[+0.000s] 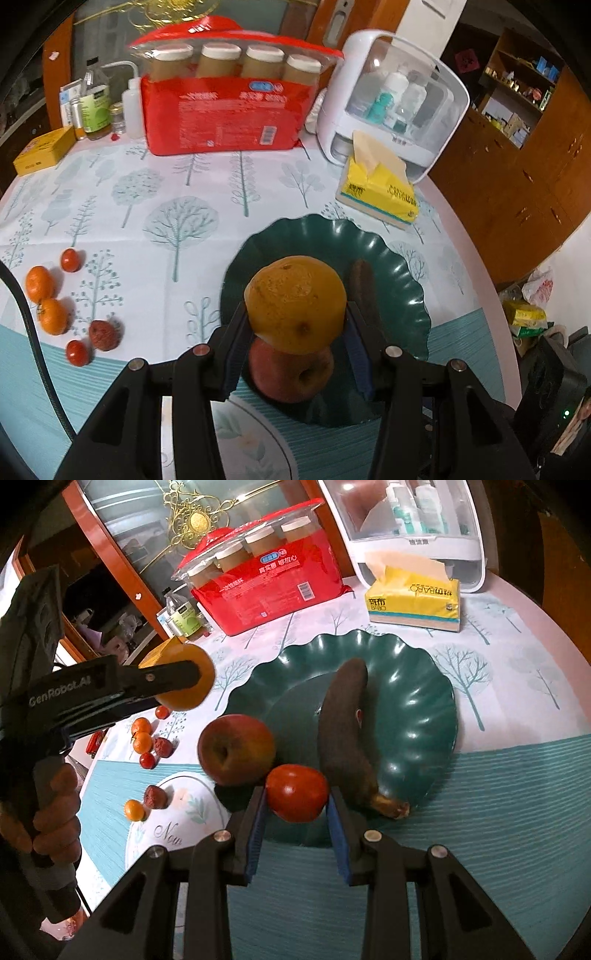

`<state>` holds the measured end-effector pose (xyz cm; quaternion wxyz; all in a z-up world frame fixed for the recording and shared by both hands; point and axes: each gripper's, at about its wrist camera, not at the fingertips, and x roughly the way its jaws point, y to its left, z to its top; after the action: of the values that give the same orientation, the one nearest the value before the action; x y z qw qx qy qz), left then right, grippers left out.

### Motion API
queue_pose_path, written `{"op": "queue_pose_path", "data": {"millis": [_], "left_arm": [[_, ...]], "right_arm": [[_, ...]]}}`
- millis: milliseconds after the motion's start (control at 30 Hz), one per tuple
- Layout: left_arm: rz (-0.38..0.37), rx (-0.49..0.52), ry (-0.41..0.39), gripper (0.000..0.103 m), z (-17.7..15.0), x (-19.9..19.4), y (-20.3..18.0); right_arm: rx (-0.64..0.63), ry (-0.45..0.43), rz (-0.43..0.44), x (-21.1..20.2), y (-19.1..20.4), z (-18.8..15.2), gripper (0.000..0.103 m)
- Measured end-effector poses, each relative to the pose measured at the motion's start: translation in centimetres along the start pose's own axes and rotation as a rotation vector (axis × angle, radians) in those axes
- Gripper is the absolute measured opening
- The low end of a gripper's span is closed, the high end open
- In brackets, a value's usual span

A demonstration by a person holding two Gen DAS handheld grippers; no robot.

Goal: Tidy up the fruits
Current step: 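Open the right tool to drop the tomato while the left tool releases the citrus onto the plate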

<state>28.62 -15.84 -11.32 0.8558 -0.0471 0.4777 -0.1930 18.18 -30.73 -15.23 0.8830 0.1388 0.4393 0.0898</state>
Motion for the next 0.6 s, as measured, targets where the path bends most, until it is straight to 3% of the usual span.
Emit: {"op": "queue_pose_path", "data": {"millis": [433,600], "left_arm": [[0.016,0.030,0.059,0.048,0.4,3.2,-1.4],[0.029,0.029,0.055,0.059,0.4,2.9,-1.5]], "right_arm": [[0.002,0.031,-0.002,1.5,-0.8,0.0,0.033],[0.003,0.036,-0.008,1.6,-0.7,0.0,0.034]]}}
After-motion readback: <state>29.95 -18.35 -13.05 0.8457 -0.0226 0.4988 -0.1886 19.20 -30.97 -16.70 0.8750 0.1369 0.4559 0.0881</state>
